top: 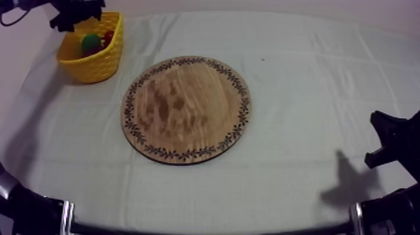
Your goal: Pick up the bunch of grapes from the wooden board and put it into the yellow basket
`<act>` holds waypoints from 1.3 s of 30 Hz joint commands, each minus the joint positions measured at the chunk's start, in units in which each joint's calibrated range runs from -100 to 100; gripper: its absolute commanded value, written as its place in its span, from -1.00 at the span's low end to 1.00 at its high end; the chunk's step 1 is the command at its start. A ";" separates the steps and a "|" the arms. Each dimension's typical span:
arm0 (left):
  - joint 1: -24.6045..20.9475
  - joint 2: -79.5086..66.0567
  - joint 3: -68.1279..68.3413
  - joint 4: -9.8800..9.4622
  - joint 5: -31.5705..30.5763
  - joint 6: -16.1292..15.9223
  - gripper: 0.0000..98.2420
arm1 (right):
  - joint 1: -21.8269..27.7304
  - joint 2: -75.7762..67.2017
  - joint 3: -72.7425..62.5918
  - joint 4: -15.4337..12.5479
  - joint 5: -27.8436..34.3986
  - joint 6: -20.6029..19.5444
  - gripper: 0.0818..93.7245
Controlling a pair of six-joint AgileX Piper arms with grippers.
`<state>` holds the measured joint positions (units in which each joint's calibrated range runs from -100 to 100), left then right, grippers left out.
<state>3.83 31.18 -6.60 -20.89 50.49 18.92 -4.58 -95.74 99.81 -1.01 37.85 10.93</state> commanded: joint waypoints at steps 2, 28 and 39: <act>-0.94 -7.29 3.72 0.21 -6.02 -0.69 -0.08 | -0.02 -0.01 -0.03 0.01 -0.03 -0.01 -0.99; -9.07 -88.50 75.54 11.22 -36.23 -16.81 -1.00 | -0.02 -0.01 -0.03 0.01 -0.03 0.00 -0.99; -6.48 -115.51 99.31 13.35 -31.58 -18.43 -1.00 | -0.02 -0.01 -0.03 0.01 -0.03 0.00 -0.99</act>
<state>-3.09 -74.71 85.68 -7.55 16.74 0.51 -4.58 -95.74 99.81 -1.01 37.85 10.93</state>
